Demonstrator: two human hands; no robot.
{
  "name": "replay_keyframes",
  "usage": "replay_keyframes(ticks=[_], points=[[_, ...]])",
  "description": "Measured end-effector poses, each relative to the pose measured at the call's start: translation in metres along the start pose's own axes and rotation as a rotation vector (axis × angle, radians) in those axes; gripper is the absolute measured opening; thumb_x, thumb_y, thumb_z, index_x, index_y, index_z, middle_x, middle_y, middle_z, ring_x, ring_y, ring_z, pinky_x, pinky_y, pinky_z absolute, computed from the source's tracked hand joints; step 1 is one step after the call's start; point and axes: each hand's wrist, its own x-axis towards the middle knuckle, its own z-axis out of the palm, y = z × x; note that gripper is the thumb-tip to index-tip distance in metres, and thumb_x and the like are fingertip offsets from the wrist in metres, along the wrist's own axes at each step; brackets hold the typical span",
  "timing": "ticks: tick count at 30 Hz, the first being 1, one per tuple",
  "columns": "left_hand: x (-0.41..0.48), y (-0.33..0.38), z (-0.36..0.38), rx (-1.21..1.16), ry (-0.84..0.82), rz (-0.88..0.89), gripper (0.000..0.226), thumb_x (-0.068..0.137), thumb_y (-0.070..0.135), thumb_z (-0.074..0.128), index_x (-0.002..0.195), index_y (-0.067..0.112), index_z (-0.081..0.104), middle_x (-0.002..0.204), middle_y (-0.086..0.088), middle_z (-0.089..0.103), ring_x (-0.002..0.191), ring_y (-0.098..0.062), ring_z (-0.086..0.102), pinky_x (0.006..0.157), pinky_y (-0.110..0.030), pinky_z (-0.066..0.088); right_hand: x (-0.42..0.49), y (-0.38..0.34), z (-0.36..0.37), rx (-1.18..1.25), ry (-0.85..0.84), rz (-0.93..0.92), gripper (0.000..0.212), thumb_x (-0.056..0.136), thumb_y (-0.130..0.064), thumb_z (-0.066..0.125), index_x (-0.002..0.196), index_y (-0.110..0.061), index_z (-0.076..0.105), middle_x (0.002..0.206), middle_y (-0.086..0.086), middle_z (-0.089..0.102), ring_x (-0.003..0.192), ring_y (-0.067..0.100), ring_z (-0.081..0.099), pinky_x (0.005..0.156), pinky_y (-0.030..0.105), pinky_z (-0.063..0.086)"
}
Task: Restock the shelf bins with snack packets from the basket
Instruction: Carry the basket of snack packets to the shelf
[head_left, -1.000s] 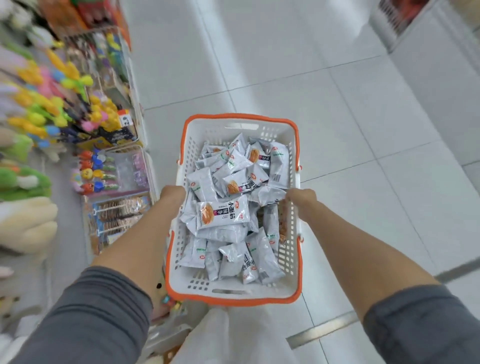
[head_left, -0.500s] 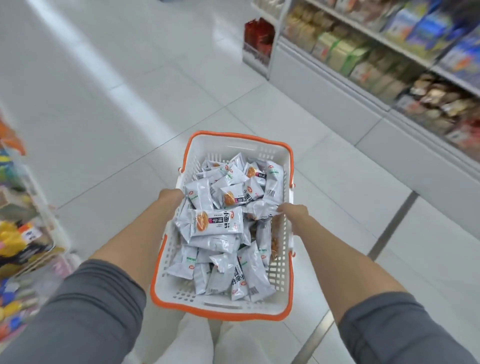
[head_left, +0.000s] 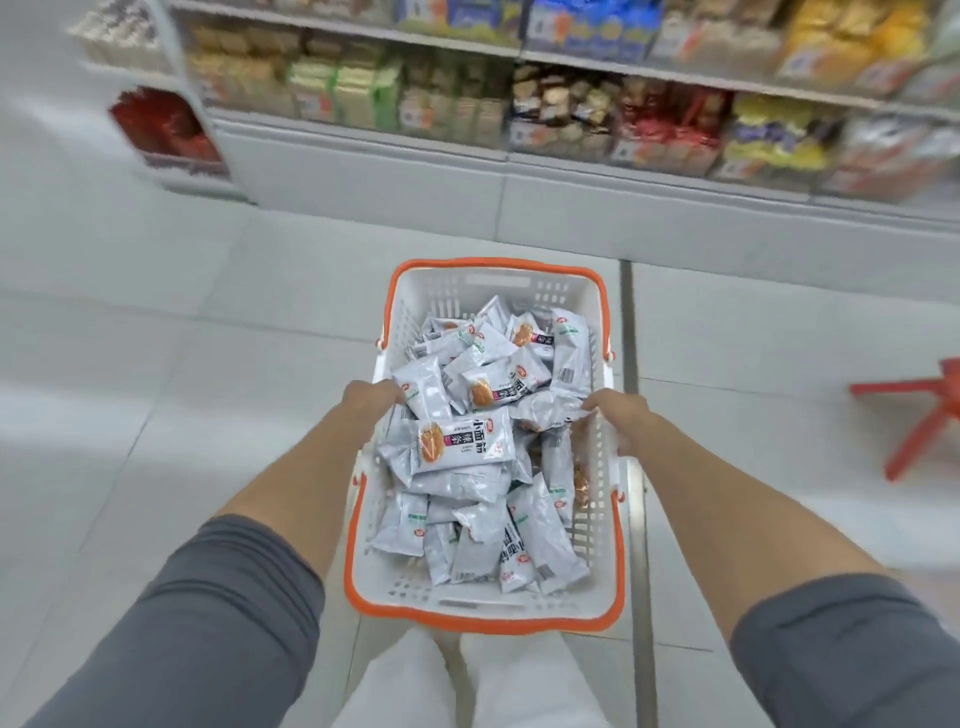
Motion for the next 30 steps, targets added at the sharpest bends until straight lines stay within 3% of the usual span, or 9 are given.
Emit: replay_keyframes(ticks=[3,6,7,9,11,14,19,26,30], points=[[0.026,0.066,0.055,0.099,-0.077,0.067,0.043,0.080,0.010,0.069,0.116,0.001,0.048,0.095,-0.011,0.046,0.075,-0.027,0.046,0.058,-0.029,0.035,0.042,-0.010,-0.040,0.061,0.057,0.060,0.044,0.081,-0.012,0.068,0.120,0.002,0.053,0.110,0.017,0.053,0.100,0.029,0.055,0.087,0.042,0.050],[0.046,0.129,0.116,0.211,-0.123,0.099,0.055,0.082,0.009,0.068,0.130,0.000,0.043,0.102,-0.011,0.042,0.098,-0.037,0.050,0.072,-0.036,0.038,0.089,-0.023,-0.082,0.150,0.109,0.123,0.054,0.077,-0.012,0.069,0.125,0.002,0.049,0.092,0.012,0.049,0.086,0.030,0.053,0.078,0.039,0.047],[0.051,0.149,0.136,0.241,-0.139,0.100,0.056,0.082,0.009,0.068,0.131,-0.001,0.042,0.102,-0.011,0.043,0.096,-0.036,0.049,0.072,-0.036,0.038,0.102,-0.029,-0.097,0.170,0.115,0.148,0.052,0.077,-0.012,0.069,0.122,0.002,0.049,0.095,0.012,0.052,0.089,0.029,0.055,0.079,0.038,0.047],[0.061,0.190,0.175,0.276,-0.167,0.108,0.057,0.082,0.010,0.068,0.131,-0.001,0.042,0.110,-0.013,0.046,0.103,-0.037,0.049,0.074,-0.037,0.037,0.126,-0.044,-0.128,0.202,0.132,0.182,0.042,0.079,-0.011,0.067,0.114,0.001,0.047,0.126,0.015,0.056,0.113,0.029,0.057,0.095,0.042,0.047],[0.070,0.229,0.213,0.313,-0.188,0.127,0.055,0.082,0.011,0.068,0.130,0.000,0.043,0.119,-0.014,0.044,0.117,-0.036,0.046,0.080,-0.036,0.035,0.149,-0.061,-0.160,0.217,0.146,0.206,0.044,0.082,-0.012,0.066,0.120,-0.003,0.047,0.146,0.019,0.043,0.131,0.034,0.046,0.104,0.051,0.042],[0.079,0.288,0.268,0.361,-0.232,0.149,0.056,0.081,0.014,0.070,0.129,0.001,0.043,0.113,-0.012,0.040,0.111,-0.037,0.047,0.081,-0.036,0.034,0.183,-0.083,-0.208,0.254,0.180,0.229,0.053,0.081,-0.011,0.068,0.130,0.000,0.050,0.148,0.021,0.039,0.133,0.036,0.043,0.105,0.053,0.040],[0.097,0.384,0.360,0.449,-0.300,0.202,0.062,0.078,0.020,0.074,0.129,0.002,0.043,0.128,-0.015,0.047,0.114,-0.034,0.047,0.082,-0.039,0.038,0.240,-0.118,-0.280,0.372,0.254,0.288,0.036,0.080,-0.011,0.068,0.107,-0.007,0.045,0.145,0.018,0.044,0.128,0.036,0.048,0.100,0.051,0.044],[0.115,0.513,0.510,0.582,-0.445,0.310,0.076,0.079,0.027,0.076,0.139,0.004,0.036,0.139,-0.013,0.044,0.125,-0.036,0.045,0.083,-0.039,0.038,0.319,-0.154,-0.376,0.564,0.364,0.380,0.054,0.079,-0.012,0.068,0.128,-0.006,0.044,0.142,0.018,0.044,0.116,0.032,0.051,0.100,0.049,0.044],[0.108,0.570,0.598,0.646,-0.479,0.387,0.071,0.080,0.029,0.076,0.135,0.001,0.042,0.133,-0.013,0.049,0.115,-0.033,0.051,0.080,-0.036,0.039,0.359,-0.161,-0.434,0.648,0.392,0.419,0.045,0.077,-0.014,0.068,0.114,-0.008,0.045,0.142,0.019,0.045,0.124,0.035,0.050,0.100,0.053,0.044]])
